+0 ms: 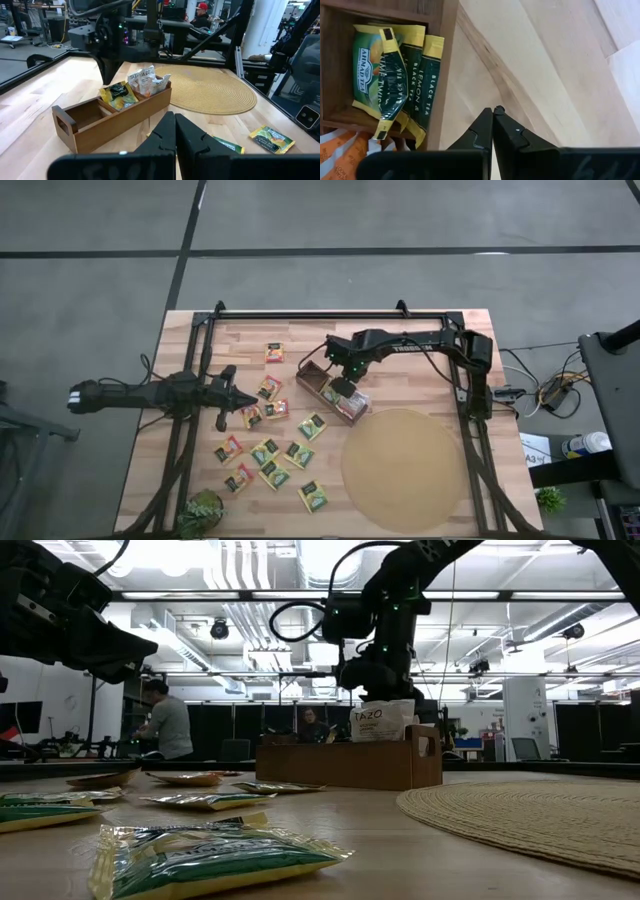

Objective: Pick & Place Tea
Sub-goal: Adjust the yellow tea bags in the wooden organizer

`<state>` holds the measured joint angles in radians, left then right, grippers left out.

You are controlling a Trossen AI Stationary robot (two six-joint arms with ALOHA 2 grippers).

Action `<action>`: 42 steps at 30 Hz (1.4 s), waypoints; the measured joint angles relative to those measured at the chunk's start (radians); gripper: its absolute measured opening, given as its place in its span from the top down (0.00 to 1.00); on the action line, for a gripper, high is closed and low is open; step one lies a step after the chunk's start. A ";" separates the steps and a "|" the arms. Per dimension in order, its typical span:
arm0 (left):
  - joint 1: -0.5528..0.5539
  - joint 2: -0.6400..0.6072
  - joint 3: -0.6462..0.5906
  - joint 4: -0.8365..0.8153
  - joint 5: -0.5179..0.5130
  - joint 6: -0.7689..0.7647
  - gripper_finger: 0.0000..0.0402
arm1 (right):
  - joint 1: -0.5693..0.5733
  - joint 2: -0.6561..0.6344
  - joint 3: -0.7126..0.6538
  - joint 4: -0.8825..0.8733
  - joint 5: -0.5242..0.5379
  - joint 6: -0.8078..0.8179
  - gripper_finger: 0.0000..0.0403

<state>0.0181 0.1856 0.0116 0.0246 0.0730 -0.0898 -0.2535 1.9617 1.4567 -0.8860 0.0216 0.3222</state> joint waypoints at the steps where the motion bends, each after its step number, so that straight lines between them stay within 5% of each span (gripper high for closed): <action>1: 0.000 0.000 0.000 0.000 0.000 0.000 1.00 | 0.000 0.000 0.000 0.001 -0.007 0.000 0.98; 42: 0.000 0.000 0.000 0.000 0.000 0.000 1.00 | 0.001 -0.001 0.026 0.133 -0.413 0.027 0.98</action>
<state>0.0178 0.1857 0.0114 0.0246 0.0730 -0.0901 -0.2524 1.9606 1.4822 -0.7526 -0.3914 0.3492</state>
